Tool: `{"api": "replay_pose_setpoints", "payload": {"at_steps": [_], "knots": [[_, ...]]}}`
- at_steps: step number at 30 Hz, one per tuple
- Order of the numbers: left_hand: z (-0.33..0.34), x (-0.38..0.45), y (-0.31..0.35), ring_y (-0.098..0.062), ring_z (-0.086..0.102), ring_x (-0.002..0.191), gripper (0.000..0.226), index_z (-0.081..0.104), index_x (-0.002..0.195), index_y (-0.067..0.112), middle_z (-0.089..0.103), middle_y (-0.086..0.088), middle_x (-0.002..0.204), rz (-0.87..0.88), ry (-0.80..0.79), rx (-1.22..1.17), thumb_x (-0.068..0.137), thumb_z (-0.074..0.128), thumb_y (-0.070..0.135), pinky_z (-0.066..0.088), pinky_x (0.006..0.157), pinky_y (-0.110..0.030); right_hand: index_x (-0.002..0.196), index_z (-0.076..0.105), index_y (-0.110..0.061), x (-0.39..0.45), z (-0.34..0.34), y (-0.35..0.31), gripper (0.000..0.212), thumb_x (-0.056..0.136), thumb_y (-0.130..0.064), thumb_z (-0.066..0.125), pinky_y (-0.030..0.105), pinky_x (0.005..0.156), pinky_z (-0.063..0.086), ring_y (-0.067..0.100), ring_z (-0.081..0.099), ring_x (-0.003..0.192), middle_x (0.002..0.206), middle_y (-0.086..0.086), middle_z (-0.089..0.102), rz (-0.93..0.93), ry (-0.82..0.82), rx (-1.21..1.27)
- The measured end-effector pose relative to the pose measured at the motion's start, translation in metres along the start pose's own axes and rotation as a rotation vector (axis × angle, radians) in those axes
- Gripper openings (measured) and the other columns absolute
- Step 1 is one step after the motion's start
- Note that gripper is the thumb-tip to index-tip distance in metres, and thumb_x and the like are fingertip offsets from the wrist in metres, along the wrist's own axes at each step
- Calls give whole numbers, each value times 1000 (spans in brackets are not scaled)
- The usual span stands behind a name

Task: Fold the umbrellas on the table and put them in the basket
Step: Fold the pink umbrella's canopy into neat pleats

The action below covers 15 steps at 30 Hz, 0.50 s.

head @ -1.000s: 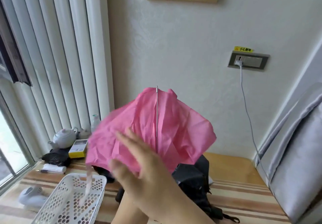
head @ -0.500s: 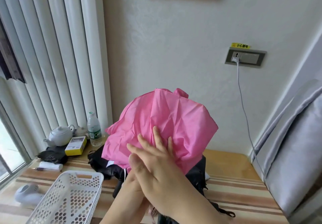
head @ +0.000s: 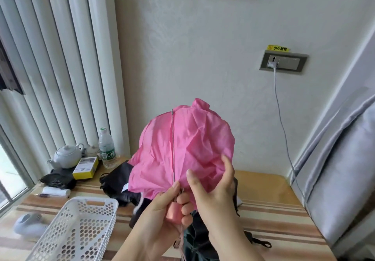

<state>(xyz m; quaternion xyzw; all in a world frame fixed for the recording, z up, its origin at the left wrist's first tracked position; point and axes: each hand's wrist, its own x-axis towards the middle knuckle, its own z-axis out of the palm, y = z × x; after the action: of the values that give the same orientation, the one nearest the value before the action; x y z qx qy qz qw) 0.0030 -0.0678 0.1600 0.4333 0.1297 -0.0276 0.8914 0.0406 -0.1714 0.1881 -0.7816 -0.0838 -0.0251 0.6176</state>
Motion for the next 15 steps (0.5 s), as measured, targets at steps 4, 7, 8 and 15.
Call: {"api": "replay_pose_setpoints", "payload": {"at_steps": [4,7,8,15], "knots": [[8,-4,2,-14,58,44,23,59,83,-1,59,-8,55,-69,-42,-11,96,48,15,48,42,-19,145,13,-48,5,4,-1,94,77,-35,77,22,84,55,-3,61,105,143,-6,38,63,-21,186],[6,-4,4,-17,57,43,26,56,81,-2,58,-10,53,-127,-66,73,96,47,18,48,43,-21,137,35,-45,12,3,4,83,76,-9,78,12,59,51,-15,62,80,133,-11,47,2,38,279],[8,-5,8,-18,59,44,26,57,82,-3,59,-11,54,-141,-71,89,96,48,17,49,43,-22,134,38,-47,13,4,6,81,75,-8,78,15,56,51,-6,65,75,132,-12,50,-8,48,286],[10,-4,3,-20,63,54,36,59,99,-7,64,-11,61,-63,78,259,79,70,21,50,59,-30,135,39,-38,17,5,6,80,77,5,72,3,55,45,-31,48,77,109,-29,39,-18,197,379]]}}
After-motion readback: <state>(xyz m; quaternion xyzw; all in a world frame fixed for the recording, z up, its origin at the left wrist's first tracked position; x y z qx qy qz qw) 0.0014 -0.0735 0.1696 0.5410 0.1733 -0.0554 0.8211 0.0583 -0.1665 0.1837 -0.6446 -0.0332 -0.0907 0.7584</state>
